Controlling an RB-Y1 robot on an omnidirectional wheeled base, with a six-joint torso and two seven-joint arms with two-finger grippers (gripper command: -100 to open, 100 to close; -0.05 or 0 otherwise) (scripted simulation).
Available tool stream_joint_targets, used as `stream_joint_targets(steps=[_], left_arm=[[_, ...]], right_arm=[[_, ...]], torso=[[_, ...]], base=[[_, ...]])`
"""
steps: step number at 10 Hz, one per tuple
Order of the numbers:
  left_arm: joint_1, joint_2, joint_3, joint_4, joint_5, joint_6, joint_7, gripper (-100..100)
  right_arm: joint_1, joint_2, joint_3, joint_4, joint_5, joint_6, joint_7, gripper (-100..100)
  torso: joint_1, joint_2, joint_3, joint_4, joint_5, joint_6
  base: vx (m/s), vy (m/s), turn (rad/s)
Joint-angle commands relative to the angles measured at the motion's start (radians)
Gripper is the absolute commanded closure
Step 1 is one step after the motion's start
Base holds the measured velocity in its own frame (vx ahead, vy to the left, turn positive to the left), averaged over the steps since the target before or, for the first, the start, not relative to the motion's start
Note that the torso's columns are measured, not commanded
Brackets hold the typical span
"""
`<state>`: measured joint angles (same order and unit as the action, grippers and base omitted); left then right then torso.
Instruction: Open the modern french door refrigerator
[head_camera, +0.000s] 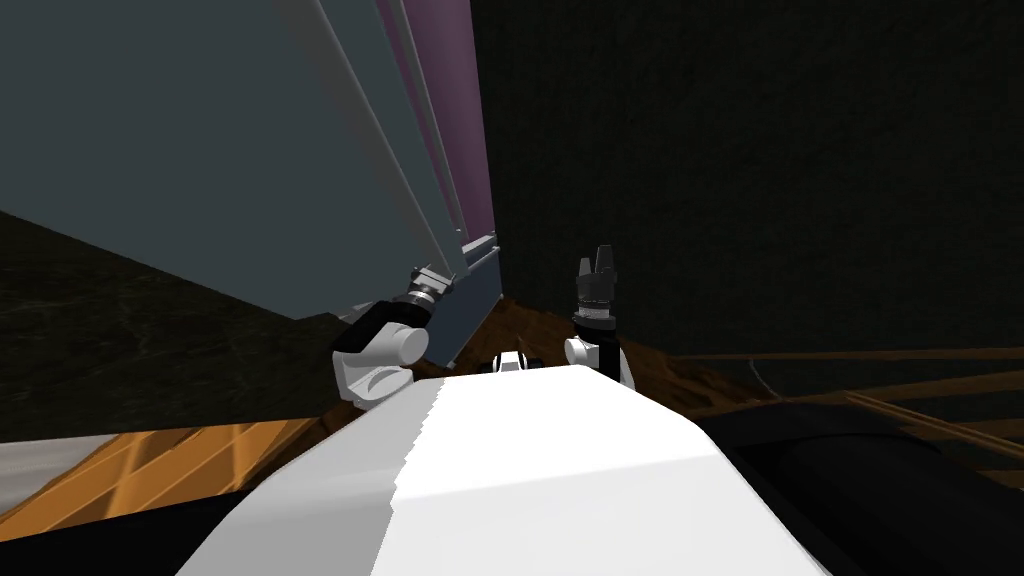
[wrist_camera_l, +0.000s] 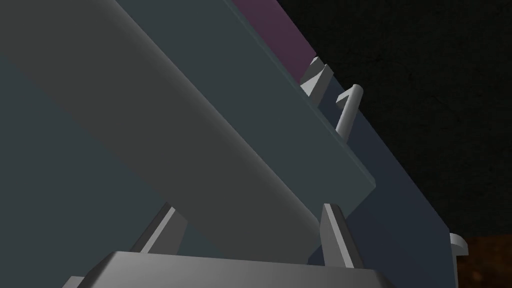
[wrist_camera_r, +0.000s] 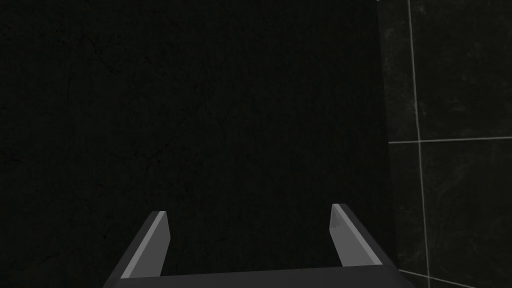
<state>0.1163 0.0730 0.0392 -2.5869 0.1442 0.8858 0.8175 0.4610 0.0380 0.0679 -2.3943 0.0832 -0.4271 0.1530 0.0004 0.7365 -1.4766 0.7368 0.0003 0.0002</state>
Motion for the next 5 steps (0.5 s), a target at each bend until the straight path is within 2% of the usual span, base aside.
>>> stream_joint_targets(steps=[1,2,3,4,5], left_arm=[[0.005,0.013,-0.043,-0.018,0.042,0.012,-0.017,100],[0.010,0.010,-0.032,-0.011,0.032,-0.007,-0.014,100],[0.000,0.027,-0.069,-0.004,0.061,-0.004,-0.017,100],[0.000,0.027,-0.069,-0.004,0.061,-0.004,-0.017,100],[-0.007,0.036,-0.085,-0.001,0.075,-0.004,-0.018,100]], right_arm=[[0.000,0.000,0.000,0.000,0.000,0.000,0.000,0],[0.000,0.000,0.000,0.000,0.000,0.000,0.000,0],[0.000,0.000,0.000,0.000,0.000,0.000,0.000,0],[0.000,0.000,0.000,0.000,0.000,0.000,0.000,0],[0.000,0.000,0.000,0.000,0.000,0.000,0.000,0]], torso=[[-0.001,0.001,0.000,0.000,0.000,0.000],[-0.004,0.001,0.001,-0.001,0.000,0.002],[-0.005,-0.006,-0.004,0.000,-0.002,-0.001],[-0.006,-0.003,-0.003,-0.001,-0.003,0.005],[-0.004,-0.001,-0.001,0.000,-0.002,0.003]], base=[[-0.221,0.116,-0.110],[-0.108,0.049,-0.041],[-0.162,0.093,-0.127],[-0.180,0.170,-0.124],[-0.145,0.183,-0.101]])
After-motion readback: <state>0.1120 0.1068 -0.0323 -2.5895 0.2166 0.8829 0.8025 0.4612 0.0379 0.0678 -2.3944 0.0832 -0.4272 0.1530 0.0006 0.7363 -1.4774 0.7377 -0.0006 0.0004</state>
